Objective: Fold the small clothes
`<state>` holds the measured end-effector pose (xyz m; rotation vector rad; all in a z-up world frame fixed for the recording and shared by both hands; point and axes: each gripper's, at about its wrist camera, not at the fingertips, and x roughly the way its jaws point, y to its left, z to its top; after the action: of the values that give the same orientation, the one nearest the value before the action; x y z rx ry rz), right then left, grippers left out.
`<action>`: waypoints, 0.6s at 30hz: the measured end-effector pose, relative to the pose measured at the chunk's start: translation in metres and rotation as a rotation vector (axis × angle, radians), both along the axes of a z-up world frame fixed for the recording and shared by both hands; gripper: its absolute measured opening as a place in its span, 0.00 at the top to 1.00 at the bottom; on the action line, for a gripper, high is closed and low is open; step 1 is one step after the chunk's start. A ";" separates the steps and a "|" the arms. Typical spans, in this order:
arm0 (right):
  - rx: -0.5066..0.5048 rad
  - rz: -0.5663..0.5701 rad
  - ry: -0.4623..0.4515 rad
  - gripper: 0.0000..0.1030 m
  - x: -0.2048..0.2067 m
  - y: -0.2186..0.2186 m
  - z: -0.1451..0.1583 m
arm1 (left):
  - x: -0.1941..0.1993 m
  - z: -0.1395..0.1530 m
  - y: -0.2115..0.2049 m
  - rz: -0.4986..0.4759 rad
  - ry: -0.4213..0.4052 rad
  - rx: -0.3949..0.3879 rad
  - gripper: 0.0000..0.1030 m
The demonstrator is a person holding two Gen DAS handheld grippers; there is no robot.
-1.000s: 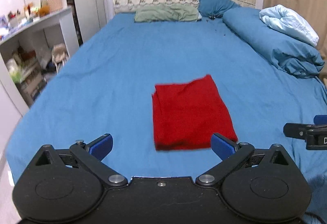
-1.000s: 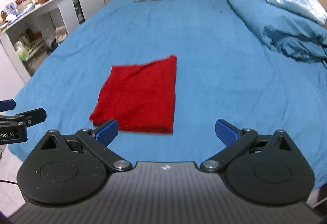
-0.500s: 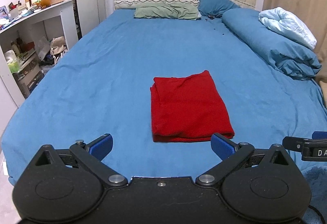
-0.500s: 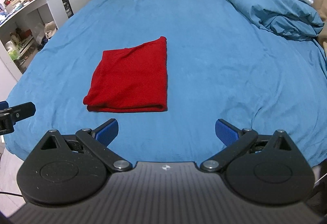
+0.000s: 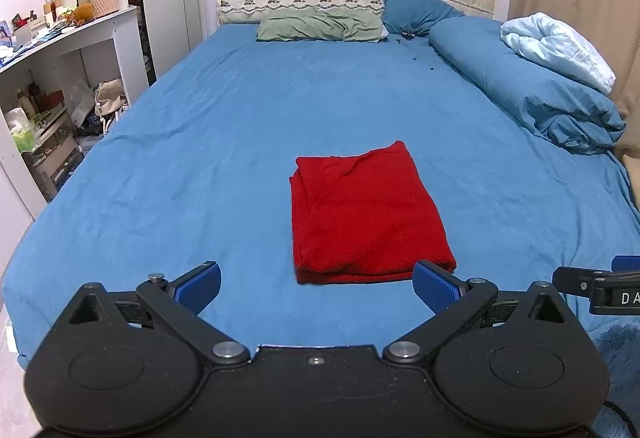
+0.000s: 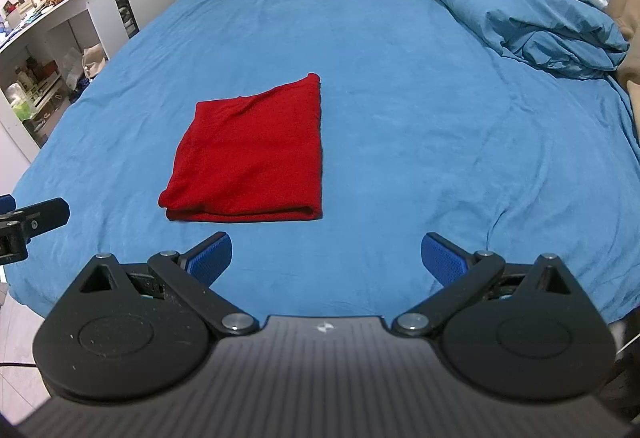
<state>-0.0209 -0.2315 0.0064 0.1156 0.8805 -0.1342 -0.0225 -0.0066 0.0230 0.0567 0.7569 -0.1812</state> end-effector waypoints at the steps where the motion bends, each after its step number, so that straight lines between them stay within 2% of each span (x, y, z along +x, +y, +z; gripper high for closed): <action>1: -0.001 0.000 -0.001 0.00 0.000 0.000 0.000 | 0.000 0.000 0.000 0.000 -0.001 0.000 0.00; 18: -0.010 0.014 -0.004 0.00 0.002 -0.004 0.005 | 0.000 0.002 -0.004 -0.006 -0.015 0.008 0.00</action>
<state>-0.0188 -0.2354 0.0118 0.1006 0.8760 -0.1251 -0.0229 -0.0110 0.0250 0.0680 0.7421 -0.1835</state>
